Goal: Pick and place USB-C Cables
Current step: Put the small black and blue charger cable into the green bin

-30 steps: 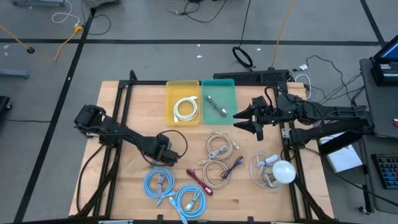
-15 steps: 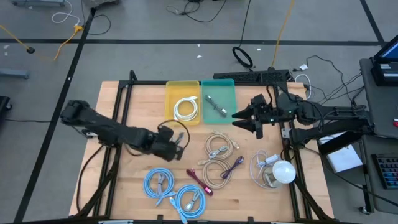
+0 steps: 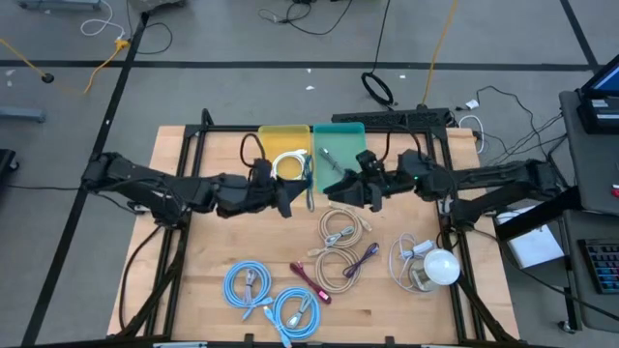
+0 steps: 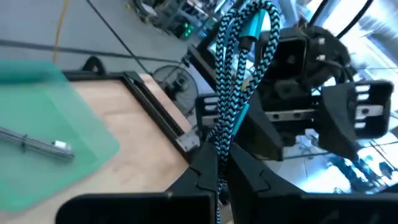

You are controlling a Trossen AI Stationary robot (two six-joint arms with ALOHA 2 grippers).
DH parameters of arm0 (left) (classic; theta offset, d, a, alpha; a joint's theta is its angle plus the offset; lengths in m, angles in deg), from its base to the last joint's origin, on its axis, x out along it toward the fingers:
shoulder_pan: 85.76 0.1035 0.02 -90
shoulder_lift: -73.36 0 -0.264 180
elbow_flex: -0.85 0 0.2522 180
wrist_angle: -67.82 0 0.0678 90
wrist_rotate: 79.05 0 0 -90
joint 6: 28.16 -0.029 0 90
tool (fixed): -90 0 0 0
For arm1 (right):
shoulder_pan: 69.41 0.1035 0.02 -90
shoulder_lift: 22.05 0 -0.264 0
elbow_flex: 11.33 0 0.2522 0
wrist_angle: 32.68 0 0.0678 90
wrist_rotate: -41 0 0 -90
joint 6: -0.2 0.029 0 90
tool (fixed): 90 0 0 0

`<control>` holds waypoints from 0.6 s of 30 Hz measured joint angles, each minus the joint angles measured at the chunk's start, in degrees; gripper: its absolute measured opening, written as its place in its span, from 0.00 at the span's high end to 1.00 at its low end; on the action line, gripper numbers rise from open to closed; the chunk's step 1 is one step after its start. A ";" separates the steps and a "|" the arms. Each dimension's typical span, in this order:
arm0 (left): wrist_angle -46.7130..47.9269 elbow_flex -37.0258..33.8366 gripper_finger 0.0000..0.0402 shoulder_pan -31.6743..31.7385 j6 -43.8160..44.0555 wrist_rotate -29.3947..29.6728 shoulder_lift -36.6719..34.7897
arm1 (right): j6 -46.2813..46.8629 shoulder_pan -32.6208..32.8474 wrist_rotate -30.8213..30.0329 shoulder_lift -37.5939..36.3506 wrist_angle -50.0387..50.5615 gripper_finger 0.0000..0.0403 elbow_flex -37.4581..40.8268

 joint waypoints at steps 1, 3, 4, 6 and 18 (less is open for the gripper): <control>0.03 0.01 0.98 -0.06 0.43 -0.67 -0.04 | 0.25 0.00 0.10 0.32 -0.88 0.51 0.01; 0.07 0.01 0.98 -0.80 1.13 -1.74 -0.20 | 0.19 -0.39 0.33 0.80 -1.92 0.51 -0.01; 0.04 0.01 0.98 -1.20 1.24 -1.99 -0.20 | -0.16 -0.69 0.65 0.86 -1.53 0.51 0.01; 0.30 0.01 0.98 -1.80 1.27 -2.24 -0.11 | -0.64 -1.38 0.75 0.93 -1.34 0.51 0.03; -1.94 0.02 0.98 -0.03 2.35 -7.13 0.63 | -3.20 -2.21 1.17 1.94 -1.37 0.51 0.03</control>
